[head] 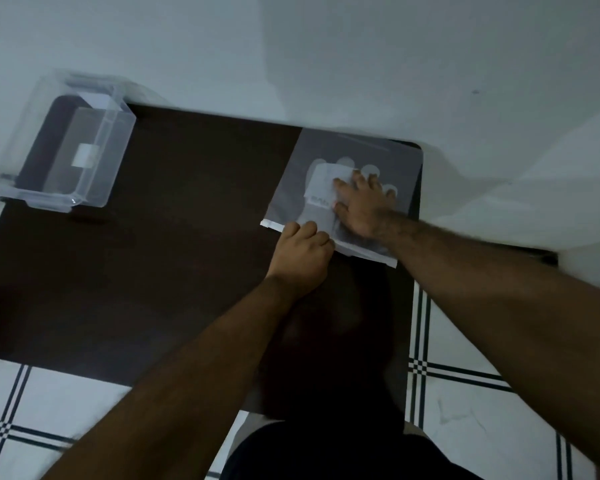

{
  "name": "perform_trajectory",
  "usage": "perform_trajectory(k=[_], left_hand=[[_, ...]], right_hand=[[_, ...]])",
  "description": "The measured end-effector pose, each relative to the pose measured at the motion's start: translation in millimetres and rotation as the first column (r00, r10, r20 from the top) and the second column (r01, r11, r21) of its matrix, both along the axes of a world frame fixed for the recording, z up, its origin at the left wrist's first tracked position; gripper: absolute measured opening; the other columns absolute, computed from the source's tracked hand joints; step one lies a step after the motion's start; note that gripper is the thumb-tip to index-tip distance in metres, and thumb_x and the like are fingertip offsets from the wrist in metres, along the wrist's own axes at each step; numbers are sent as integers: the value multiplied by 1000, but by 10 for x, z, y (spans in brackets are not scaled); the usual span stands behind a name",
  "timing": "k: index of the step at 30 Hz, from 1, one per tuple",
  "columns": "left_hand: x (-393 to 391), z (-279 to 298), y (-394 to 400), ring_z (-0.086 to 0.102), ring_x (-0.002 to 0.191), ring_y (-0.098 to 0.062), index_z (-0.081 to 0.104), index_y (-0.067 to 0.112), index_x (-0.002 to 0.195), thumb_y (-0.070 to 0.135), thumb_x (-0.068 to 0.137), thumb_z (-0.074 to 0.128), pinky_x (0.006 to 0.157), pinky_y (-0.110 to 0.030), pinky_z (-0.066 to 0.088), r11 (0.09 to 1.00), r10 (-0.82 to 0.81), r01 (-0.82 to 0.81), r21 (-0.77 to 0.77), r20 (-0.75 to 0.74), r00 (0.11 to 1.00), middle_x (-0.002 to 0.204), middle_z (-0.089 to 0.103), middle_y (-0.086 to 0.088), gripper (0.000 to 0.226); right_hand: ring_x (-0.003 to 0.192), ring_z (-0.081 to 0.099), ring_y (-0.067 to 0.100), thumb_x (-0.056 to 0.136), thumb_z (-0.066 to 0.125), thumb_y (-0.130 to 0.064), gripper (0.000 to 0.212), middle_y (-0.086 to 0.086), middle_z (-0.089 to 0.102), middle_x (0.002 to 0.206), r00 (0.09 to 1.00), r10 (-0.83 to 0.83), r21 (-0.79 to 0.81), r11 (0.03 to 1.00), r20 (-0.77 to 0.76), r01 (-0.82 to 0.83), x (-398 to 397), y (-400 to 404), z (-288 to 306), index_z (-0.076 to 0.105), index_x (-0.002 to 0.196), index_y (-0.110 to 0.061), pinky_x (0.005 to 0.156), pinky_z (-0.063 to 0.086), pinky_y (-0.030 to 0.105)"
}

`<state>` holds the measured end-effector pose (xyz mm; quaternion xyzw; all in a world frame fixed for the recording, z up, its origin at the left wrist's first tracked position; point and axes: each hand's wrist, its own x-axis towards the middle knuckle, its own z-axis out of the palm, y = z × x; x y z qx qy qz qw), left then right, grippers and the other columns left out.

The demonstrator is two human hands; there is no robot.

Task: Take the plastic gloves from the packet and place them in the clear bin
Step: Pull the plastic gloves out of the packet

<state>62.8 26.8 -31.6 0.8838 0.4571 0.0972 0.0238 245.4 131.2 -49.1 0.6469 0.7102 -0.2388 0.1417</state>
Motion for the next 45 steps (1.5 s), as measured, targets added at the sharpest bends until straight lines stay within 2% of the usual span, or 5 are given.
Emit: perform_trajectory(k=[14, 19, 26, 37, 45], left_hand=[[-350, -64, -1123, 55, 78, -28, 68, 14, 74, 15, 75, 70, 75, -43, 44, 999, 6, -5, -43, 31, 1000, 75, 63, -2, 2], [-371, -137, -1605, 55, 75, -28, 66, 16, 71, 13, 75, 68, 72, -42, 43, 997, 23, -19, -74, 45, 999, 73, 61, -2, 5], [-353, -75, -2079, 55, 71, -28, 62, 16, 64, 12, 75, 59, 69, -41, 42, 981, 137, -135, -137, 8, 990, 68, 59, -1, 12], [-440, -136, -2356, 56, 71, -29, 64, 15, 63, 18, 74, 64, 71, -39, 34, 977, 127, -148, -152, -142, 982, 67, 60, -3, 11], [-498, -192, -2461, 57, 76, -29, 67, 15, 71, 21, 80, 67, 73, -41, 31, 992, 60, -75, -98, -147, 987, 74, 63, -5, 10]], right_hand=[[161, 12, 44, 108, 38, -55, 66, 12, 10, 177, 976, 186, 98, 975, 114, -198, -84, 140, -98, 17, 168, -35, 125, 10, 72], [137, 44, 43, 108, 46, -43, 57, 18, 42, 156, 972, 180, 252, 944, 151, -214, -210, -84, -12, 36, 161, -25, 114, 37, 63], [113, 59, 34, 106, 53, -41, 34, 12, 63, 125, 967, 255, 435, 872, -17, -222, -320, -774, 75, 62, 127, -17, 97, 51, 53], [100, 60, 25, 96, 56, -55, 40, 2, 70, 106, 537, 823, 491, 550, -185, -675, -118, -2575, -54, 73, 102, -19, 97, 42, 47], [102, 60, 22, 99, 49, -65, 49, -1, 70, 107, 490, 864, 433, 488, -116, -758, -113, -2835, -63, 73, 105, -23, 98, 43, 45]])
